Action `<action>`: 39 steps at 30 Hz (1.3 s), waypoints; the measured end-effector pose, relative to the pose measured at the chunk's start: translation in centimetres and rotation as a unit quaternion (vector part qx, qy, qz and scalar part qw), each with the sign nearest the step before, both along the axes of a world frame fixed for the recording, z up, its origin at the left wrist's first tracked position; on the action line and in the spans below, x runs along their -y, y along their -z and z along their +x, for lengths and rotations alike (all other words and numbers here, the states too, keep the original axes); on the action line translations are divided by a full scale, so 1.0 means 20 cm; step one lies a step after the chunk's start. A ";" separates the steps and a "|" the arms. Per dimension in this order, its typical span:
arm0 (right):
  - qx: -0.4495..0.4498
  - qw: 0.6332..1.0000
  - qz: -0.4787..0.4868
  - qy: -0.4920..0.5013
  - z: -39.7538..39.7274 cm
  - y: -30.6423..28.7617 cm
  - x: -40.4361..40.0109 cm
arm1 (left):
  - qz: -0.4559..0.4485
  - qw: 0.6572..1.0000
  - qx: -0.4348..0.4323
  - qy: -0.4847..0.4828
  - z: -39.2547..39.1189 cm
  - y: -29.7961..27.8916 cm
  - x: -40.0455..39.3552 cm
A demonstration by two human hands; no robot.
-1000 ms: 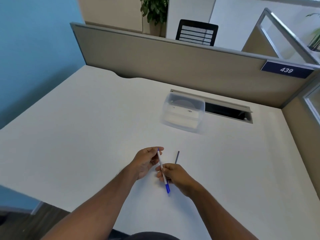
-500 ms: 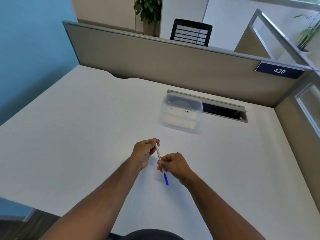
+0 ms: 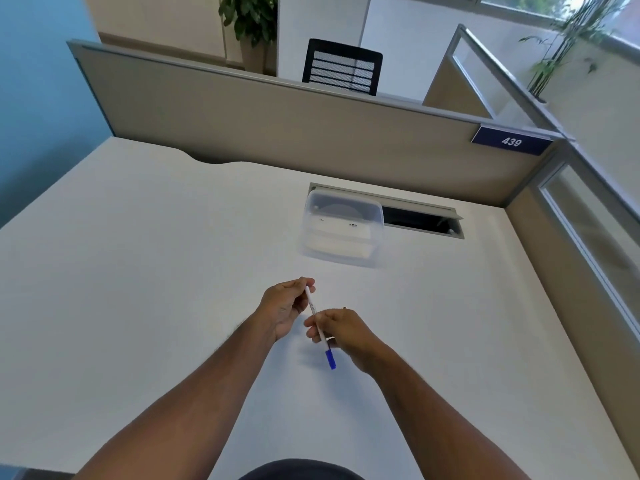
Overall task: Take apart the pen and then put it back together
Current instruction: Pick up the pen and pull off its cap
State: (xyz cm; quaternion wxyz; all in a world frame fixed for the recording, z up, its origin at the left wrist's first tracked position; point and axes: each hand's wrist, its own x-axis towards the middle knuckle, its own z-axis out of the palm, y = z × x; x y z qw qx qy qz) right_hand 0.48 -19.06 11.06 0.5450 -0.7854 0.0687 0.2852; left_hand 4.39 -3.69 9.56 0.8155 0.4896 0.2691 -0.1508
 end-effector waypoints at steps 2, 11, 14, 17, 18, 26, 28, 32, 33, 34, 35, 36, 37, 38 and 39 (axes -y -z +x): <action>0.019 0.999 -0.031 0.024 0.00 0.02 -0.01 | 0.019 1.000 -0.006 -0.004 0.01 0.01 0.01; 0.097 0.972 -0.208 0.056 0.01 0.01 -0.06 | 0.014 0.999 -0.023 -0.022 0.03 0.00 0.07; 0.002 0.996 -0.064 0.058 0.02 -0.04 -0.04 | -0.012 1.000 -0.020 -0.002 0.04 -0.01 0.04; -0.078 0.995 0.022 0.060 0.02 -0.07 -0.03 | -0.027 0.999 -0.028 0.017 0.04 -0.01 0.03; -0.073 0.995 0.022 0.056 0.02 -0.07 -0.03 | -0.027 0.999 -0.032 0.021 0.04 -0.01 0.03; 0.107 0.952 -0.282 0.043 -0.07 0.03 -0.03 | -0.031 0.989 -0.062 -0.131 0.22 0.00 -0.10; 0.083 0.965 -0.238 0.079 -0.09 0.07 -0.01 | -0.021 0.993 -0.059 -0.099 0.25 -0.02 -0.14; 0.049 0.983 -0.146 0.102 -0.07 0.10 -0.01 | 0.050 0.998 -0.048 0.012 0.20 0.04 -0.10; 0.043 0.985 -0.126 0.111 -0.07 0.10 -0.01 | 0.081 0.995 -0.040 0.028 0.18 0.07 -0.09; 0.037 0.986 -0.107 0.119 -0.07 0.10 -0.01 | 0.122 0.991 -0.031 0.045 0.17 0.10 -0.09; 0.029 0.988 -0.089 0.127 -0.07 0.10 0.00 | 0.162 0.985 -0.022 0.059 0.16 0.13 -0.10; 0.020 0.988 -0.071 0.136 -0.07 0.10 0.00 | 0.203 0.976 -0.013 0.073 0.14 0.16 -0.10; 0.010 0.988 -0.053 0.148 -0.07 0.10 0.01 | 0.243 0.966 -0.004 0.084 0.13 0.18 -0.10; -0.002 0.986 -0.037 0.161 -0.07 0.10 0.01 | 0.291 0.951 0.009 0.100 0.11 0.19 -0.11; -0.010 0.985 -0.027 0.171 -0.08 0.10 0.01 | 0.344 0.931 0.027 0.120 0.10 0.20 -0.11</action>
